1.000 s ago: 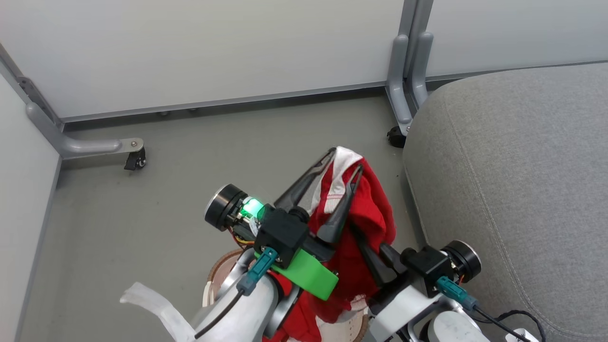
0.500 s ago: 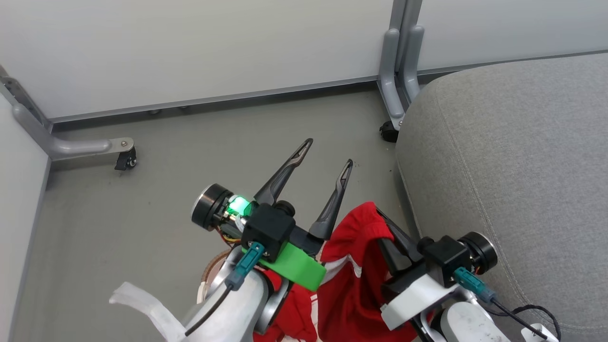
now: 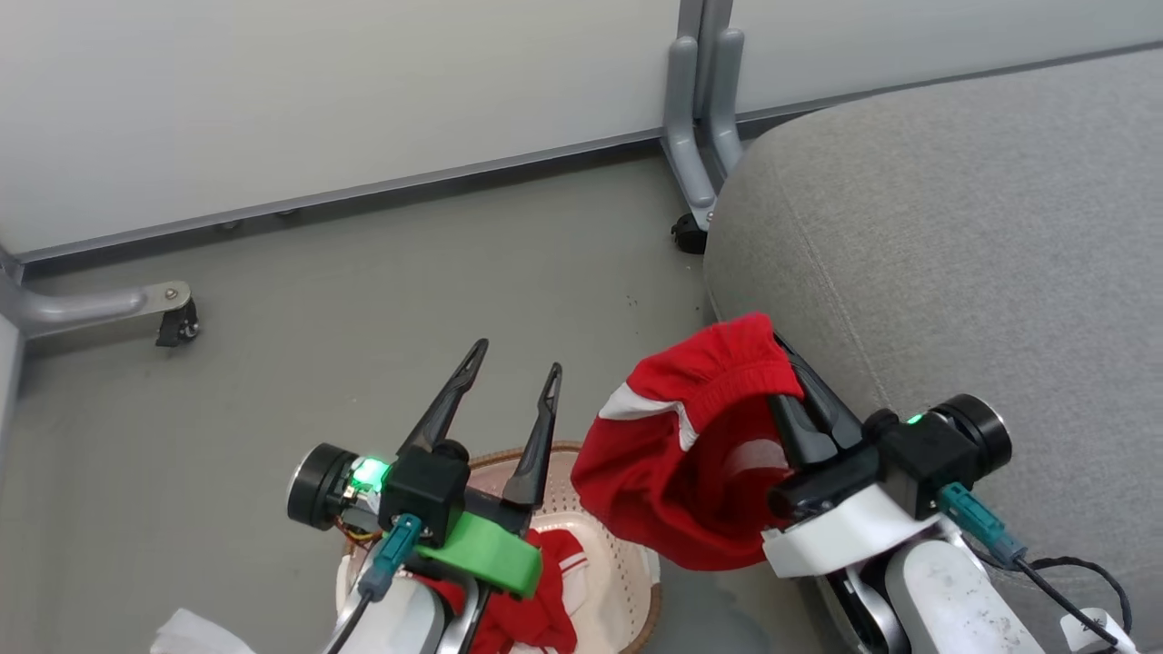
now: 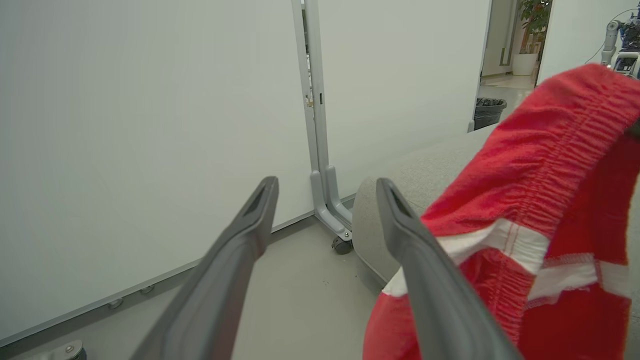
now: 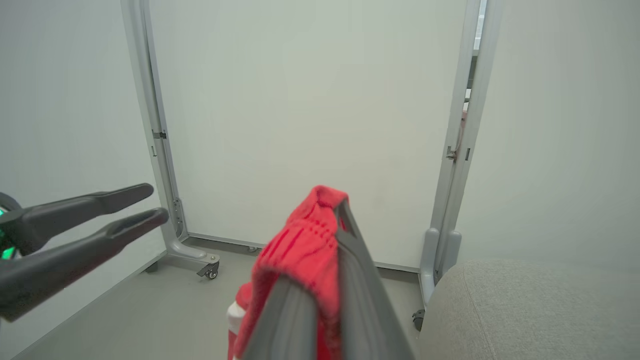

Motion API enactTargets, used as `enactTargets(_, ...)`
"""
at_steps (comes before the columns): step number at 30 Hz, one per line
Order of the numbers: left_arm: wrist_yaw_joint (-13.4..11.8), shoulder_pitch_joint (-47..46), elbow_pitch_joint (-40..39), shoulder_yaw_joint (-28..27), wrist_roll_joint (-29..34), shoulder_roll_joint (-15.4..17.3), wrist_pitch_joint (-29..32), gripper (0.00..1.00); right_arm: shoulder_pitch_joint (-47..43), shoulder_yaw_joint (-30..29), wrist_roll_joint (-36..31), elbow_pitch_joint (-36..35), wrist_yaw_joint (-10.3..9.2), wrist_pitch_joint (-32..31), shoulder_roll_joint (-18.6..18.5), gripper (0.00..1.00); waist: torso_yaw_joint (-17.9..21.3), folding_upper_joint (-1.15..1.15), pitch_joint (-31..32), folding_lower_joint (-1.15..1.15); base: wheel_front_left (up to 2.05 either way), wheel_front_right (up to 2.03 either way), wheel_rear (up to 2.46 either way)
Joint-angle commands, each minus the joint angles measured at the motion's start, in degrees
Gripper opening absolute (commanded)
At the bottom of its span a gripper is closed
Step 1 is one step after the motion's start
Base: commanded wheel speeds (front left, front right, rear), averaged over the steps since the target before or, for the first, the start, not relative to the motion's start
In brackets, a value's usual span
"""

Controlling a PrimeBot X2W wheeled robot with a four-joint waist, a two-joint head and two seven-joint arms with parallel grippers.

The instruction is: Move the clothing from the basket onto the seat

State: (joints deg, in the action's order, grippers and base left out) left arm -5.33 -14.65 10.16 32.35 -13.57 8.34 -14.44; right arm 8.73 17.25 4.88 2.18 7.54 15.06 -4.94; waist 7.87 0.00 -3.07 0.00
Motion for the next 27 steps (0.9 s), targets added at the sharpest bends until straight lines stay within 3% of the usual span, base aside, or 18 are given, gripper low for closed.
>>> enactTargets(1, -0.4, 0.8, 0.2, -0.4, -0.1, 0.8, -0.4, 1.0, 0.8, -0.4, -0.4, -1.1, -0.1, 0.2, -0.3, 0.0, 2.8, 0.0, -1.2, 0.0, 0.0, 0.0, 0.0)
enactTargets(18, -0.2, 3.3, -3.0, -2.4, 2.3, 3.4, -0.8, 1.0, 0.2, -4.8, -2.1, -12.0, -0.1, 0.2, 0.2, 0.0, 19.7, 0.0, -6.1, 0.0, 0.0, 0.0, 0.0)
enactTargets(27, 0.9, -1.0, -3.6, -1.4, 4.2, 4.8, 0.1, 1.0, 4.9, -10.5, -2.4, -13.1, -0.1, 0.2, 1.7, 0.0, 21.9, 0.0, -12.7, 0.0, 0.0, 0.0, 0.0)
